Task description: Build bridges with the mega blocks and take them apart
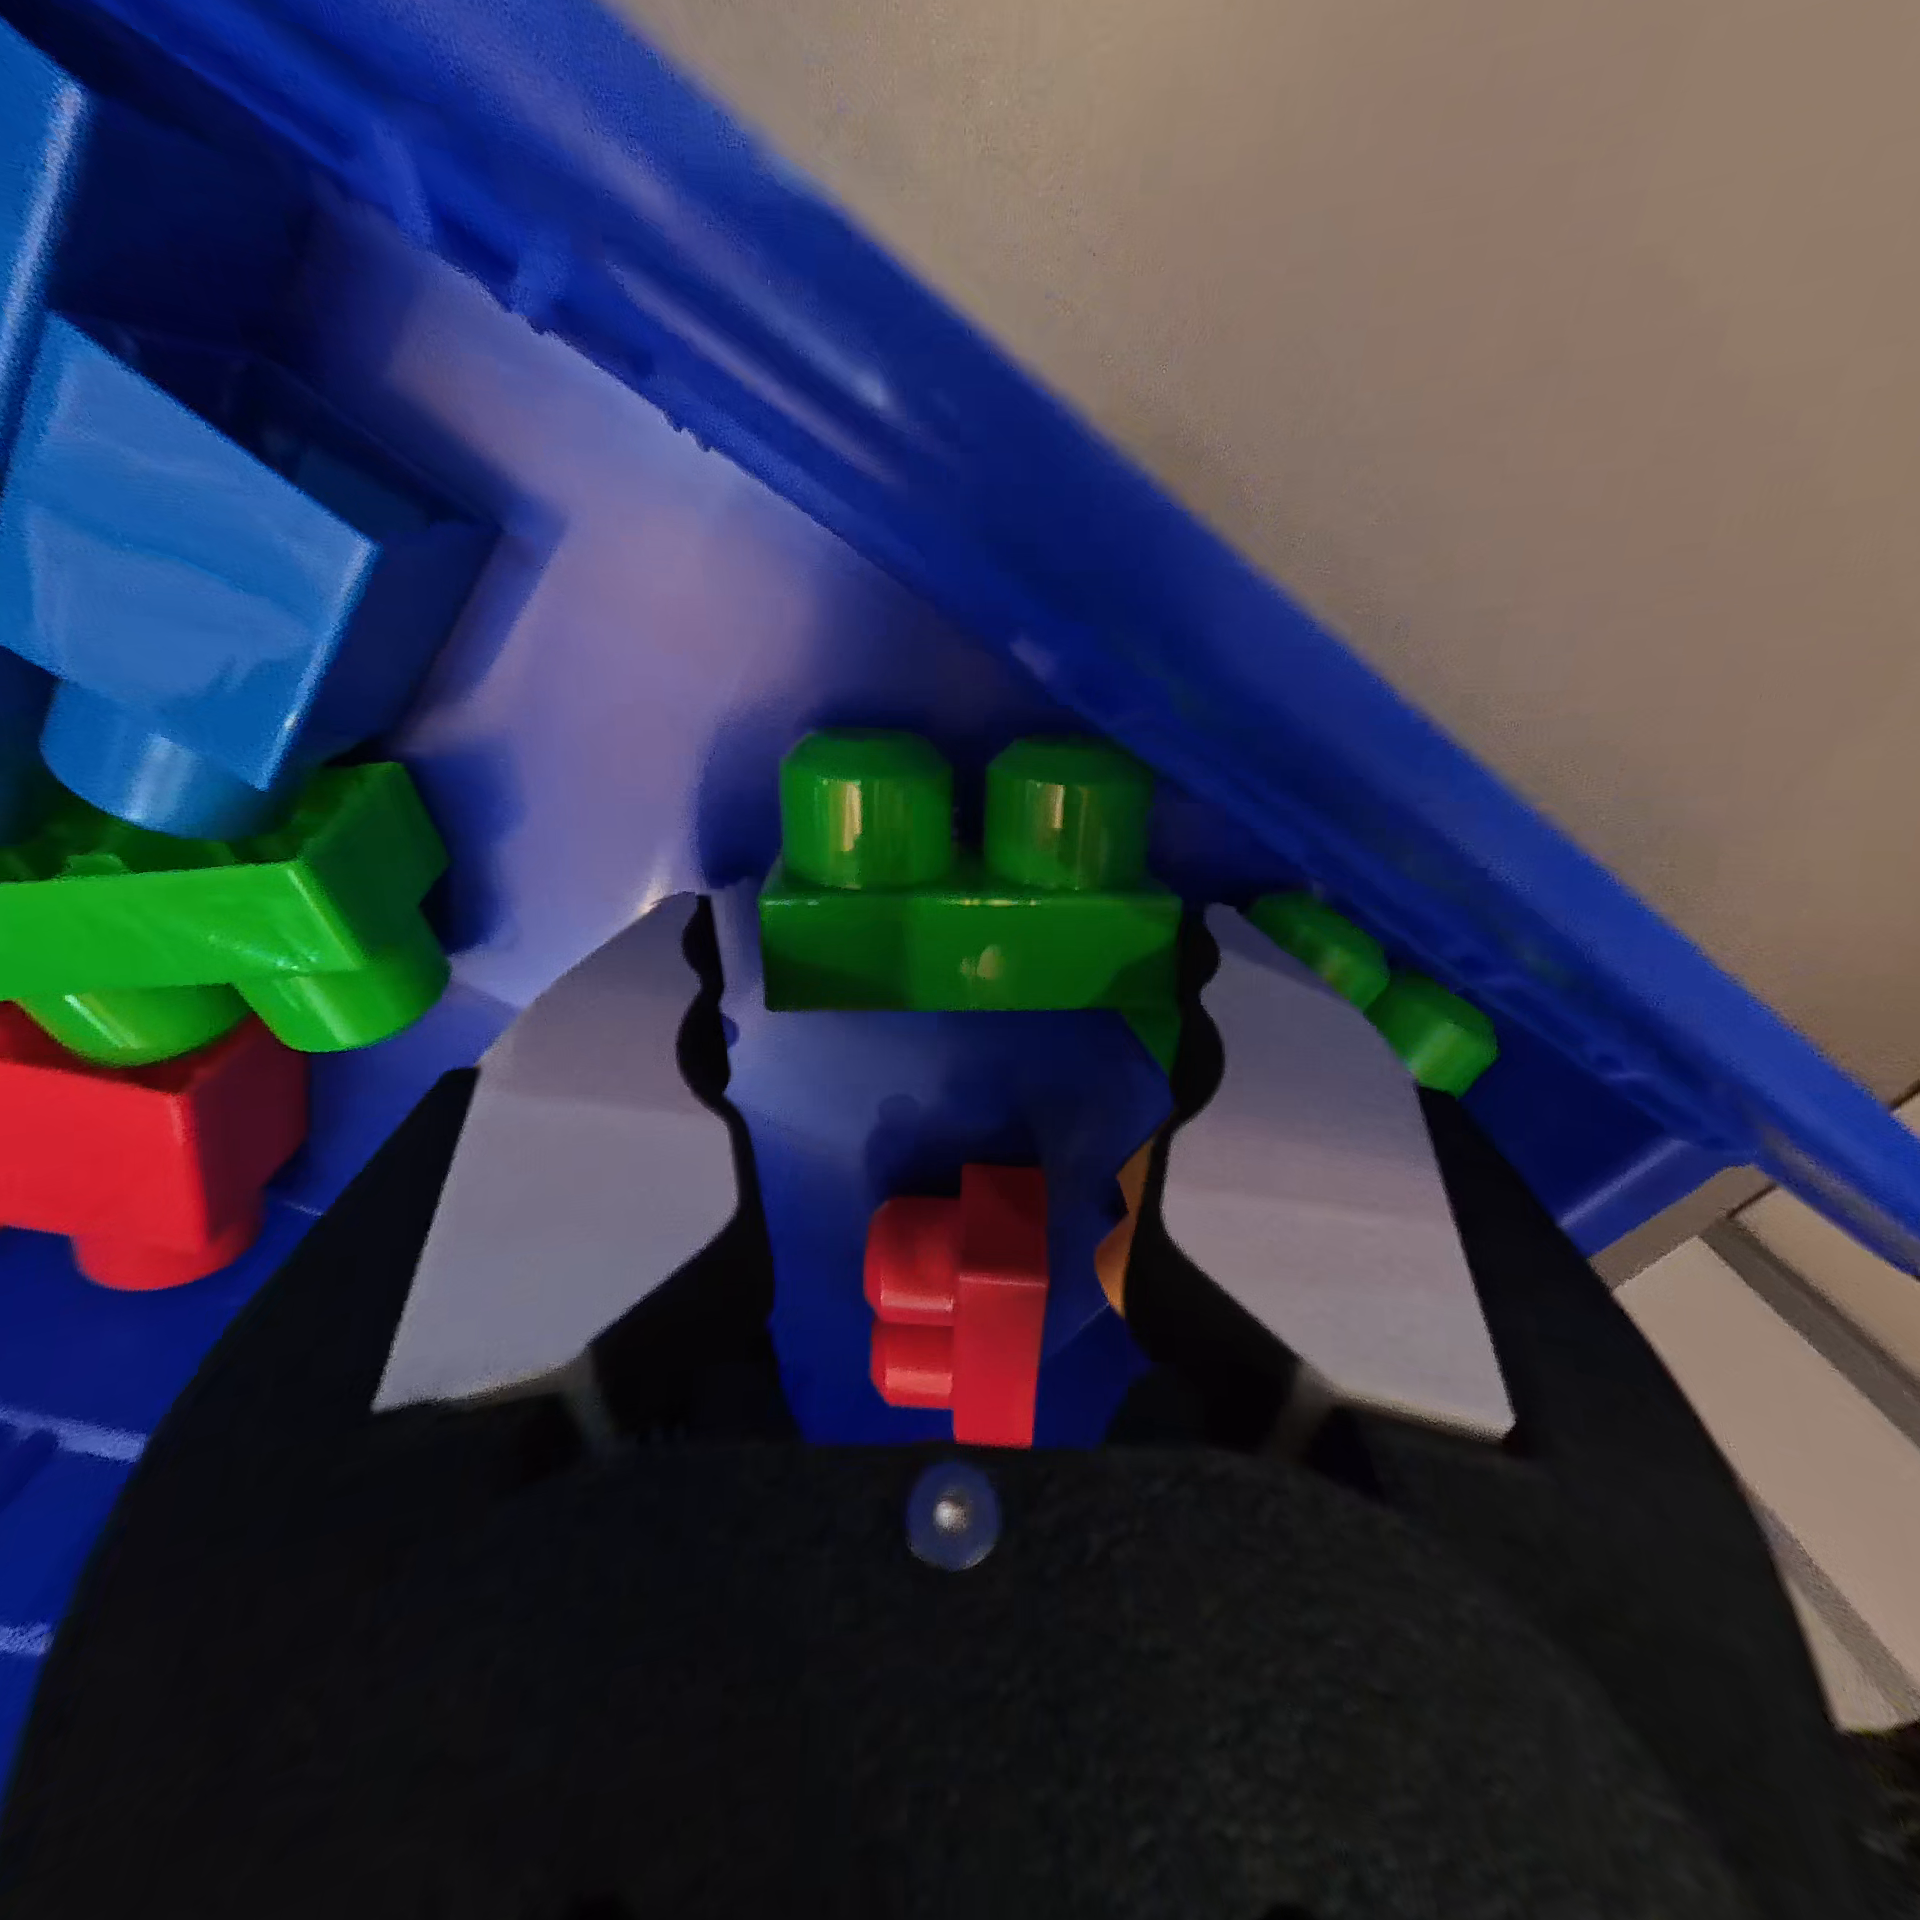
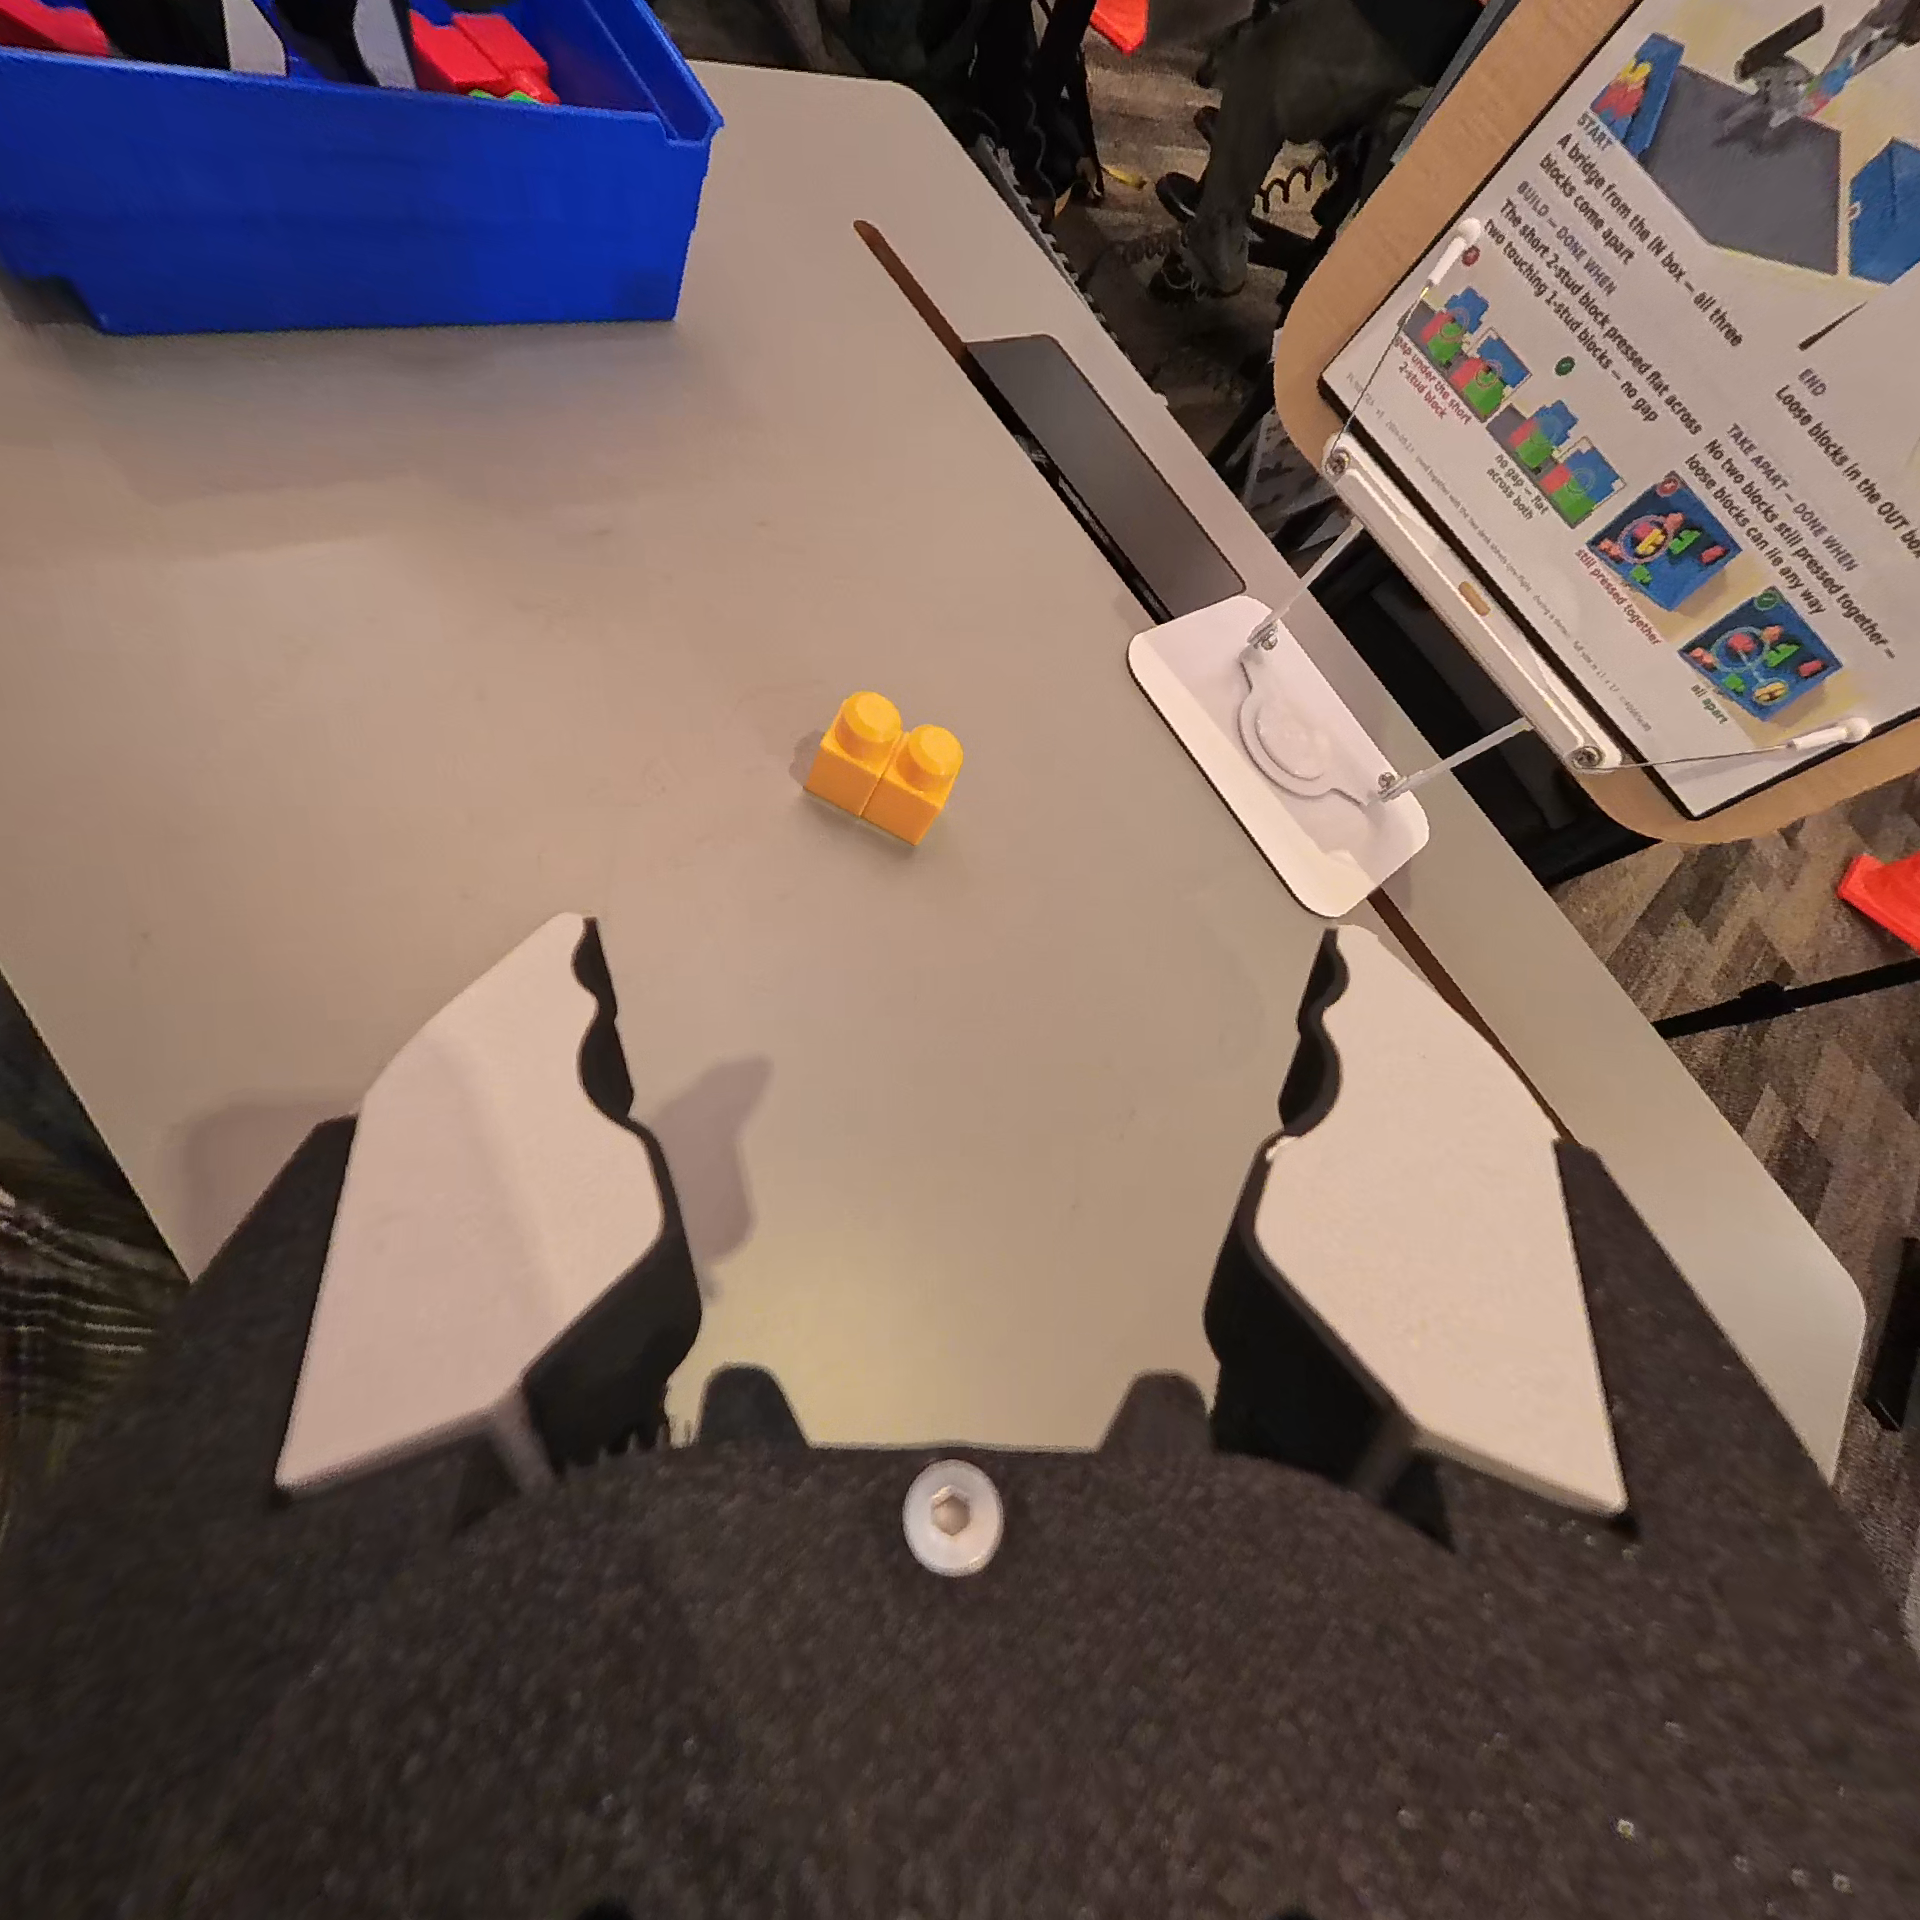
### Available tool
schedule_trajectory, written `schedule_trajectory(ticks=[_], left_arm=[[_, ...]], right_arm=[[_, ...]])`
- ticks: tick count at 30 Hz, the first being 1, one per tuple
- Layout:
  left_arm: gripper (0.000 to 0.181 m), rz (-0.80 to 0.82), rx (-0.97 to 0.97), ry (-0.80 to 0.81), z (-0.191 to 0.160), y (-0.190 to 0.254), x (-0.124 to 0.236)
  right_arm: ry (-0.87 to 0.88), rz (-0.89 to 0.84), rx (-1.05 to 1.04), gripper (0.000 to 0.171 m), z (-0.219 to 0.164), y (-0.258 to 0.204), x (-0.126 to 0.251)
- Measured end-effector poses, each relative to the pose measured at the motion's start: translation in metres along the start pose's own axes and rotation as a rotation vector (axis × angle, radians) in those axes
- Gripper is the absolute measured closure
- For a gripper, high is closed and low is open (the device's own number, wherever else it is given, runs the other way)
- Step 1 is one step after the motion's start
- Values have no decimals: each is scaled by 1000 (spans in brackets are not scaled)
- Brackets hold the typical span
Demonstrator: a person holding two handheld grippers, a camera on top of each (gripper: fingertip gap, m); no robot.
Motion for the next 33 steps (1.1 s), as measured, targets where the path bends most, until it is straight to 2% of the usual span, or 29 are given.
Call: schedule_trajectory(ticks=[4,13,17,22,27,30,33], left_arm=[[106,-20,-29,-5,2,2,0],[105,-14,-40,-50,1,1,-5],[105,-1,-26,-13,0,-2,-4],[105,86,122,186,-9,-28,15],[105,212,255,445,-15,-50,64],[105,252,292,569,-4,-47,99],[106,268,302,711,24,-34,134]], right_arm=[[7,-4,-6,48,-3,1,3],[15,-3,-10,48,-5,1,3],[30,-10,-11,49,-7,0,6],[49,-10,-23,49,-16,-2,13],[80,-13,-36,49,-25,-3,23],[96,-10,-42,50,-32,-4,29],[119,-7,-50,50,-39,-6,35]])
Point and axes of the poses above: each gripper's, where its closed fingertips meet, x back along the fingers, z out of its top, y = z × x across the jaws, the point moved 4 cm from there along x, back along the fingers, and after that the axes turned 13 degrees about z, right-handed, at the moved point
